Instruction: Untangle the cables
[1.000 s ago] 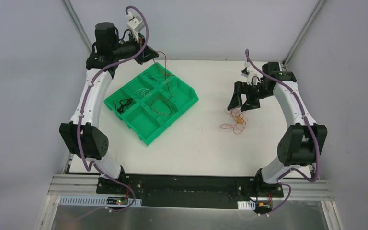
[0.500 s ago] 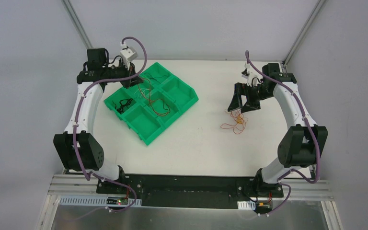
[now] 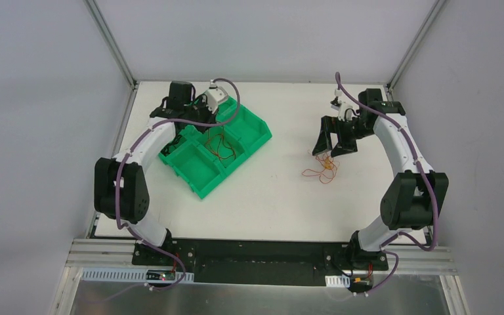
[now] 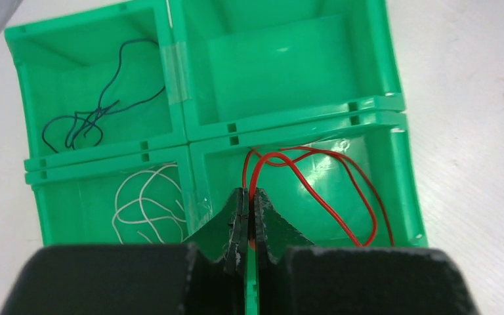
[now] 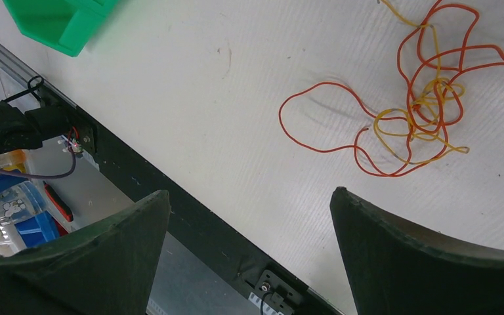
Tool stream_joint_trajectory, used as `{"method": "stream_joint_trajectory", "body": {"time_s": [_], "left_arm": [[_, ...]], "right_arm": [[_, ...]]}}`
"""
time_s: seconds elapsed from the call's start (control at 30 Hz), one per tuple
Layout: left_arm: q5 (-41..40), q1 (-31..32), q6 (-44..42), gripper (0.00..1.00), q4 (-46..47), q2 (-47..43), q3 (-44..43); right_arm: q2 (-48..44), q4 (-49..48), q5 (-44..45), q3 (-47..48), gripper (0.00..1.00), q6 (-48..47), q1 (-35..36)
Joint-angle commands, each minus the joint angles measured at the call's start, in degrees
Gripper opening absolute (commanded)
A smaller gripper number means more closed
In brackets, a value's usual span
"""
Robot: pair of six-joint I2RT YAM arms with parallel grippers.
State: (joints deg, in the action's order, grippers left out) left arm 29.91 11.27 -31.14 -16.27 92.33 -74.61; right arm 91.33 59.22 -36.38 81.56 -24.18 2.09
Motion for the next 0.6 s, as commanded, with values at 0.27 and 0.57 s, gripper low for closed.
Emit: {"method": "stream_joint_trajectory", "body": {"time_s": [0.27, 0.57], "left_arm": [[-3.8, 1.2, -4.7, 0.00, 8.4, 0.4, 11.5], [-4.1, 2.0, -1.5, 0.55, 2.0, -1.1, 5.6]], "right_arm": [[-4.4, 1.4, 1.2, -2.4, 0.95, -1.2, 0.0], [-3.9, 2.1, 1.6, -2.2, 0.96, -1.9, -0.1]]}}
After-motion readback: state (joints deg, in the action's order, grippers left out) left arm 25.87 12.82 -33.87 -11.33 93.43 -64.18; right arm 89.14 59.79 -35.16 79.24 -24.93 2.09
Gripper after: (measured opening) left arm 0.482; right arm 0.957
